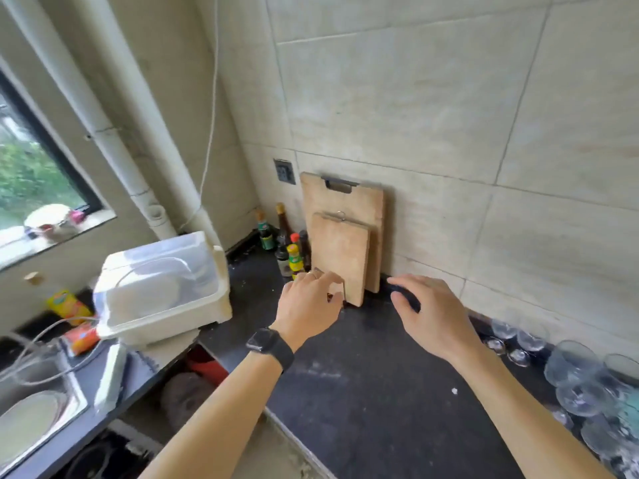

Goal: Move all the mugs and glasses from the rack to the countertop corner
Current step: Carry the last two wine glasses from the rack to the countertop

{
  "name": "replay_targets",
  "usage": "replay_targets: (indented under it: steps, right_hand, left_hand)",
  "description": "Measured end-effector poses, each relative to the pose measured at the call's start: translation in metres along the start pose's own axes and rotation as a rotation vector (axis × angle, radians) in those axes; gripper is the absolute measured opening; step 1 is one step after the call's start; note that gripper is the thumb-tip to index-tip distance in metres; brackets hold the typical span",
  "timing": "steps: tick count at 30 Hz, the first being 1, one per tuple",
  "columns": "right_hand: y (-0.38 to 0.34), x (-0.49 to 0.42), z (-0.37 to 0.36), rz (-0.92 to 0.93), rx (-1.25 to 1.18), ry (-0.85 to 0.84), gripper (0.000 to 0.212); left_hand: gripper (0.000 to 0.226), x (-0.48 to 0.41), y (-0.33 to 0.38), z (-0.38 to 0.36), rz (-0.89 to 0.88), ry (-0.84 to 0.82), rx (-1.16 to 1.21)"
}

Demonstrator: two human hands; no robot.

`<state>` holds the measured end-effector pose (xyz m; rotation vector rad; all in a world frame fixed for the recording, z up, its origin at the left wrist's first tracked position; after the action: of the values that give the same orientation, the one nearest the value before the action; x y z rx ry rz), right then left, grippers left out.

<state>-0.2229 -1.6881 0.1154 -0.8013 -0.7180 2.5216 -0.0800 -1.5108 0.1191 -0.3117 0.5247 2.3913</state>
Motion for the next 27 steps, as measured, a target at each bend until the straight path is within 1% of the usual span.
replay_targets:
  steps: [2,4,8,13,16,21,24,27]
  right_hand:
    - [-0.041,0.003,-0.014,0.130,-0.021,-0.047,0.032]
    - [-0.088,0.010,-0.031,0.215,-0.069,-0.104,0.034]
    - [-0.198,0.040,-0.071,0.421,-0.179,-0.225,0.037]
    - [-0.344,0.116,-0.117,0.635,-0.349,-0.394,0.037]
    - [-0.430,0.175,-0.139,0.800,-0.398,-0.455,0.039]
    - [-0.561,0.282,-0.166,0.941,-0.492,-0.548,0.041]
    - [-0.625,0.346,-0.180,0.978,-0.552,-0.566,0.039]
    - [-0.684,0.399,-0.196,1.059,-0.550,-0.594,0.039]
  left_hand:
    - [0.037,0.034,-0.035,0.037,0.110,0.066,-0.057]
    - [0.037,0.075,-0.070,0.076,0.222,0.112,-0.106]
    - [0.034,0.177,-0.140,0.159,0.443,0.211,-0.226]
    - [0.033,0.322,-0.204,0.268,0.713,0.306,-0.405]
    - [0.035,0.412,-0.233,0.325,0.845,0.380,-0.485]
    - [0.037,0.554,-0.276,0.410,1.039,0.409,-0.595]
    - [0.037,0.629,-0.306,0.455,1.114,0.403,-0.650]
    - [0.038,0.691,-0.334,0.494,1.170,0.386,-0.665]
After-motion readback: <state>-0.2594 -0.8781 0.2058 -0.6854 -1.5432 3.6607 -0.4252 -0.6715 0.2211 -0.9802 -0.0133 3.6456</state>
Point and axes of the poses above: each hand's wrist, its own x-axis away from the middle knuckle, its own z-axis out of the back of the hand, y = z × x, the point moved 1 cm from there along -x, towards the middle knuckle, and after that the axes turned 13 degrees about y, right-handed, at the moved point
